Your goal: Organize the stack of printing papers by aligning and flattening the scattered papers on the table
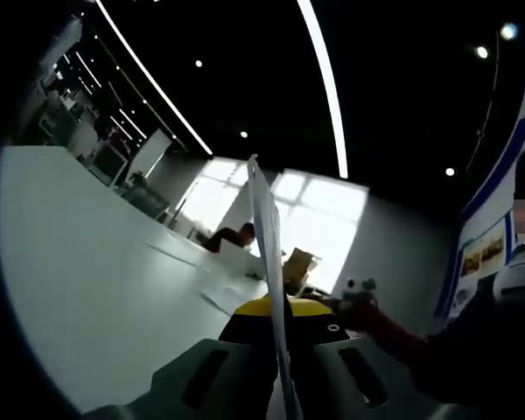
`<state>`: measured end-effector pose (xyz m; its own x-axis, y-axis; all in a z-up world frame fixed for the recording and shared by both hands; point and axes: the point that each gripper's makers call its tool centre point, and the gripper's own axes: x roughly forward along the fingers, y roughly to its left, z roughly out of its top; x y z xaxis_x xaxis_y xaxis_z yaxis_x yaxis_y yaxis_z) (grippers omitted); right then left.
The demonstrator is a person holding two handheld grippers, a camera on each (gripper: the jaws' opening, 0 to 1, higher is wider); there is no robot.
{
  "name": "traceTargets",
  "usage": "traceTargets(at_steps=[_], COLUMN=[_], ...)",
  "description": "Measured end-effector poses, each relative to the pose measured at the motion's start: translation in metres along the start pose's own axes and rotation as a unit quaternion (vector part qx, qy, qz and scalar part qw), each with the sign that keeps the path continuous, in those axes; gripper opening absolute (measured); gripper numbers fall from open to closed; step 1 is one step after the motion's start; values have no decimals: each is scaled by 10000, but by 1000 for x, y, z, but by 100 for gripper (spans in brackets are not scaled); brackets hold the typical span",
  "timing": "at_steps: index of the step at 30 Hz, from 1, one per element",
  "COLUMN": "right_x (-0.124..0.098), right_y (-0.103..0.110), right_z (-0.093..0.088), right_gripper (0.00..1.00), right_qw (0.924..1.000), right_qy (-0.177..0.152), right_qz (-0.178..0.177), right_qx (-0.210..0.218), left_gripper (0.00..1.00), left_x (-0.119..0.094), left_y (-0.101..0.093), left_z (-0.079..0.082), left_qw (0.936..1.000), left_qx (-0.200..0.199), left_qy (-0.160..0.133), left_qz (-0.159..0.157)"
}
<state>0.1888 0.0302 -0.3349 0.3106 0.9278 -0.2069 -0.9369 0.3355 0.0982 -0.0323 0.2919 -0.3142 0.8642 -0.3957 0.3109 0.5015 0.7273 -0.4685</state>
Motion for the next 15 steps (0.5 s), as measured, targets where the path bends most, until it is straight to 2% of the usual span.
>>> traceTargets(at_steps=[15], right_x=[14], right_y=[-5], right_z=[2], right_gripper=[41], right_qw=[9998], right_qy=[163], right_qz=[-54], right_qx=[-89], left_gripper=[6], left_x=[0], left_y=[-1], left_z=[-1], left_qw=[10000], left_qx=[22], left_qy=[9], left_qz=[5])
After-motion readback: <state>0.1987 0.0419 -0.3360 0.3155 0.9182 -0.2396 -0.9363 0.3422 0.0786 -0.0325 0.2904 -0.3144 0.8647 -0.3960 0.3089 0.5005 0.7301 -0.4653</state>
